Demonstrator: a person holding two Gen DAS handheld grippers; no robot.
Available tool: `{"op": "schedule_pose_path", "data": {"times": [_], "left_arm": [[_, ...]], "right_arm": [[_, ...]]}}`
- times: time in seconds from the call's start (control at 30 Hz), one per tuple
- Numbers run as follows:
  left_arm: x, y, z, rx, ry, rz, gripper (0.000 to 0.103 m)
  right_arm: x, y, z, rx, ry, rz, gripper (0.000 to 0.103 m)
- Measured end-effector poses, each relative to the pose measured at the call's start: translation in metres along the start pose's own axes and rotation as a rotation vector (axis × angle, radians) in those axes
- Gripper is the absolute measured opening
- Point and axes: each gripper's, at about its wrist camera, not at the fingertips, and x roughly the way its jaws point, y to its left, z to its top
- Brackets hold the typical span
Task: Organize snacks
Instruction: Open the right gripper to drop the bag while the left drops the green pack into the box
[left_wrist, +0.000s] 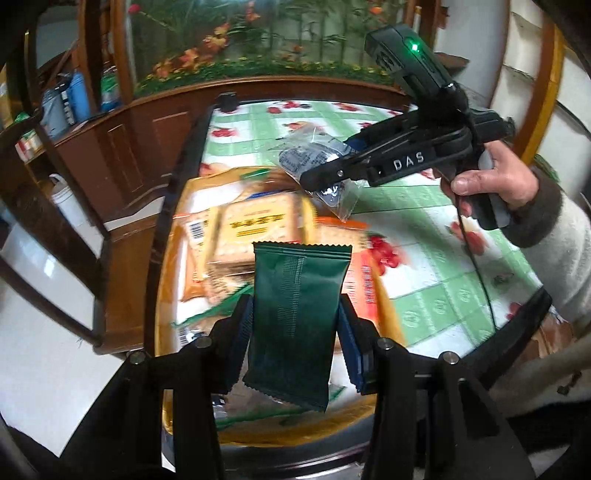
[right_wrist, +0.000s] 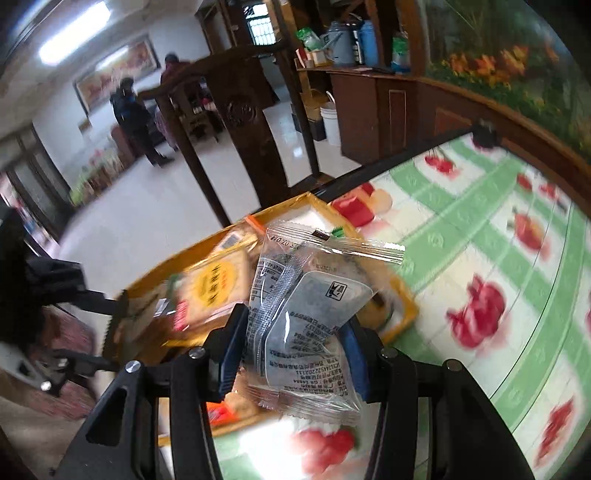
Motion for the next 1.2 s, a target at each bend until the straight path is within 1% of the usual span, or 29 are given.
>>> {"op": "schedule_pose_path", "data": {"times": [0.07,0.13,0.23,0.27,0.3,0.33,0.43,0.47,0.53,0.57,0.63,0.67,0.7,0.73,0.8,0.87,0.97,1.1,1.2], "left_arm": [[0.007,0.005,-0.001,-0.025,0.004,0.015,0.046],[0.015,0.011,-0.003,-0.072,0.005,0.027,0.047],[0.025,0.017,-0.005,-0.129,-0.002,0.064,0.048],[0.028,0.020,-0.005,-0.151,-0.001,0.078,0.048],[0.030,0.021,-0.006,-0.161,-0.002,0.082,0.049],[0.031,0.022,-0.007,-0.169,-0.008,0.085,0.050],[0.029,0.023,-0.006,-0.194,-0.039,0.072,0.059],[0.028,0.023,-0.006,-0.202,-0.048,0.066,0.064],[0.026,0.022,-0.005,-0.216,-0.066,0.068,0.065],[0.023,0.021,-0.005,-0.221,-0.075,0.075,0.065],[0.017,0.021,-0.004,-0.240,-0.107,0.083,0.071],[0.015,0.020,-0.003,-0.251,-0.127,0.089,0.078],[0.012,0.018,-0.002,-0.256,-0.149,0.101,0.081],[0.011,0.016,-0.001,-0.254,-0.165,0.115,0.081],[0.013,0.012,0.001,-0.254,-0.180,0.134,0.083],[0.016,0.011,0.003,-0.278,-0.190,0.140,0.084],[0.022,0.006,0.006,-0.305,-0.212,0.174,0.085],[0.020,0.002,0.008,-0.352,-0.262,0.281,0.089],[0.019,-0.001,0.009,-0.360,-0.276,0.343,0.091]], "right_arm": [[0.011,0.009,0.006,-0.061,0.018,-0.048,0.049],[0.020,0.017,0.009,-0.122,0.034,-0.099,0.052],[0.020,0.020,0.009,-0.160,0.024,-0.129,0.057],[0.018,0.018,0.009,-0.151,0.024,-0.135,0.063],[0.014,0.017,0.010,-0.141,0.023,-0.144,0.066],[0.010,0.015,0.010,-0.132,0.018,-0.151,0.066],[-0.005,0.007,0.006,-0.092,0.002,-0.136,0.070],[-0.008,0.002,0.004,-0.072,0.002,-0.148,0.070],[-0.009,-0.004,-0.001,-0.039,0.005,-0.164,0.070],[-0.013,-0.007,-0.004,-0.022,-0.006,-0.157,0.070],[-0.022,-0.012,-0.010,0.026,-0.035,-0.128,0.070],[-0.025,-0.013,-0.011,0.051,-0.051,-0.107,0.074],[-0.030,-0.014,-0.014,0.088,-0.073,-0.079,0.083],[-0.034,-0.015,-0.018,0.134,-0.089,-0.051,0.084],[-0.038,-0.011,-0.025,0.190,-0.109,-0.041,0.084],[-0.046,-0.003,-0.032,0.201,-0.160,-0.065,0.084],[-0.052,0.008,-0.044,0.220,-0.215,-0.143,0.084],[-0.053,0.022,-0.056,0.221,-0.250,-0.239,0.084],[-0.055,0.021,-0.064,0.270,-0.279,-0.253,0.084]]}}
